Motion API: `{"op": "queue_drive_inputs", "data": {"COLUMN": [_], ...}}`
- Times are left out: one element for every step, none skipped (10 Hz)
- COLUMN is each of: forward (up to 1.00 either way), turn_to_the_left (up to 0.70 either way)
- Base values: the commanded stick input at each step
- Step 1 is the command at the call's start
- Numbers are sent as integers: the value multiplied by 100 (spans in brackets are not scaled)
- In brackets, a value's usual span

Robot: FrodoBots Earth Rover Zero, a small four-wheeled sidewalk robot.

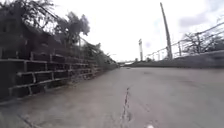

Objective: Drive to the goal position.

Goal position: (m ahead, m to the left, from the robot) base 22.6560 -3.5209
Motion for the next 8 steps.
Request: {"op": "queue_drive_inputs", "data": {"forward": [70, 70, 70, 70, 70, 70, 70, 70], "turn_to_the_left": [0, 0, 0, 0, 0, 0, 0, 0]}}
